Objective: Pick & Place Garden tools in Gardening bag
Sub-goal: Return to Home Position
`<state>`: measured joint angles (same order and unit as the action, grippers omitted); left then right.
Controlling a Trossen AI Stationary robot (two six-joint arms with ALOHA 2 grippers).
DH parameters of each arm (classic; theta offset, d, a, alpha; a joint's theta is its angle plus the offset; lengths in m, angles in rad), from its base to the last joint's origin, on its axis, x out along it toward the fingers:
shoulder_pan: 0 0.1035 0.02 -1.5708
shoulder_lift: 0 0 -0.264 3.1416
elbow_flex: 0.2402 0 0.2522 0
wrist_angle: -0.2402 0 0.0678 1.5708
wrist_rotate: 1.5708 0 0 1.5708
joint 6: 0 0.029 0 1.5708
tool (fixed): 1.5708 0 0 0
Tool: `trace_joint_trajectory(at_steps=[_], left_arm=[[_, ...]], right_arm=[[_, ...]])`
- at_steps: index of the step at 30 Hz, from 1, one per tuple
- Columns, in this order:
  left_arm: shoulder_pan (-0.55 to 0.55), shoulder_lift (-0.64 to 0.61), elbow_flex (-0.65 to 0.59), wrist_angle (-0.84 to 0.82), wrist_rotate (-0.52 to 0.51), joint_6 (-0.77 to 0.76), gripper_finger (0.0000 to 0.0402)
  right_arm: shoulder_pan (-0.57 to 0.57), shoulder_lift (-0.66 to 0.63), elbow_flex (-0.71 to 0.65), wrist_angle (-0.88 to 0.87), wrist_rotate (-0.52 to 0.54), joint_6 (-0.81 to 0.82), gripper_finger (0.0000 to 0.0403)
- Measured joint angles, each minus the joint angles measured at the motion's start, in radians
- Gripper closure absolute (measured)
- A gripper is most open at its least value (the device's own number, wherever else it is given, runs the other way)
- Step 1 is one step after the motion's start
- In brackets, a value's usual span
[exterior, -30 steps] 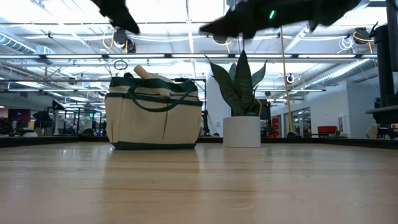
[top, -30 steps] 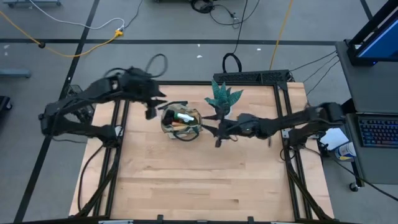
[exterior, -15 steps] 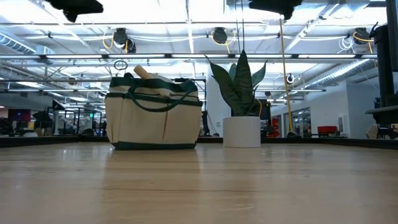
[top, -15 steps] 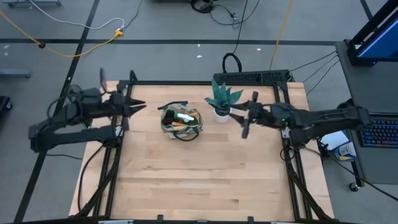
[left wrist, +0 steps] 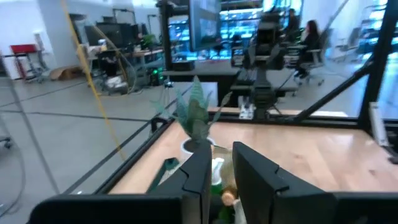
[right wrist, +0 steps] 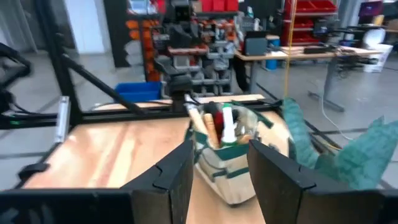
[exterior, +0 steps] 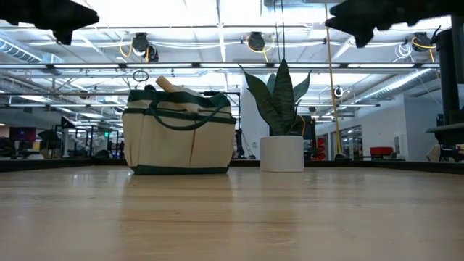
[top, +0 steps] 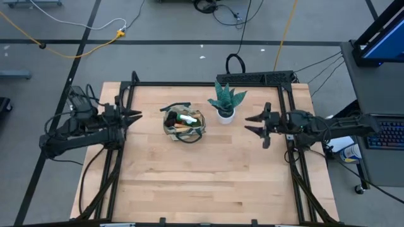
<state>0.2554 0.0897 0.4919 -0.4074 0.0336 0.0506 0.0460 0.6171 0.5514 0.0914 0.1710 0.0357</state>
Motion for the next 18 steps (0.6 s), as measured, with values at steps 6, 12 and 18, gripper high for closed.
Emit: trace_joint_trajectory(at_steps=[6, 12, 18], left_arm=[[-0.02, -0.086, -0.133, 0.101, 0.111, -0.004, 0.0332], [-0.029, -0.072, -0.275, 0.347, 0.124, 0.002, 0.0332], [-0.036, -0.072, -0.428, 0.564, 0.132, -0.022, 0.0332]], right_arm=[[0.0, -0.156, -0.15, 0.069, -0.018, 0.043, 0.0261], [0.0, -0.299, -0.239, 0.079, -0.019, 0.058, 0.0261], [0.0, -0.394, -0.307, 0.078, -0.019, 0.055, 0.0261]])
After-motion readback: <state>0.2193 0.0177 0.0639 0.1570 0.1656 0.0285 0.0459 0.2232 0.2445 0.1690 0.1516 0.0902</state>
